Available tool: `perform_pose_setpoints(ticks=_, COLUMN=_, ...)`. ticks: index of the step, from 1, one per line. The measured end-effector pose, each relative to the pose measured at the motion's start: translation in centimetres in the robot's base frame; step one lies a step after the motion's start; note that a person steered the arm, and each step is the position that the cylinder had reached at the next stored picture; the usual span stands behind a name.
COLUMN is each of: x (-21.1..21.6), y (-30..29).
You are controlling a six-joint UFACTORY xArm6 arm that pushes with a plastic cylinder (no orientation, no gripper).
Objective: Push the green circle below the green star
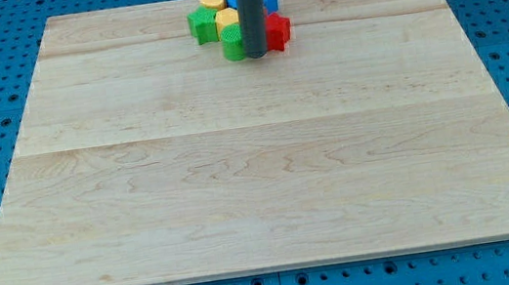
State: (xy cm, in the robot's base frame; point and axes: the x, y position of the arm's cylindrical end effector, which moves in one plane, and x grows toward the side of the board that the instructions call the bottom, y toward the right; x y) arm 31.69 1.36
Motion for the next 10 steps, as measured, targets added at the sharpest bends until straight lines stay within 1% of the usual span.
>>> perform_pose_setpoints(ticks=2, x=0.0, y=0.0)
perform_pose_setpoints(ticks=3, x=0.8, y=-1.5)
perform_pose_setpoints(ticks=4, x=1.6, y=-6.8)
perform_pose_setpoints(ticks=5, x=1.4, y=-10.8)
perform_pose_setpoints(ticks=6, x=-2.6, y=-15.3)
perform_pose_setpoints(ticks=7, x=-7.5, y=-22.3)
perform_pose_setpoints(ticks=8, x=-12.6, y=-23.9)
perform_pose_setpoints(ticks=9, x=-12.6, y=-23.9)
perform_pose_setpoints(ticks=10, x=-12.5, y=-19.6)
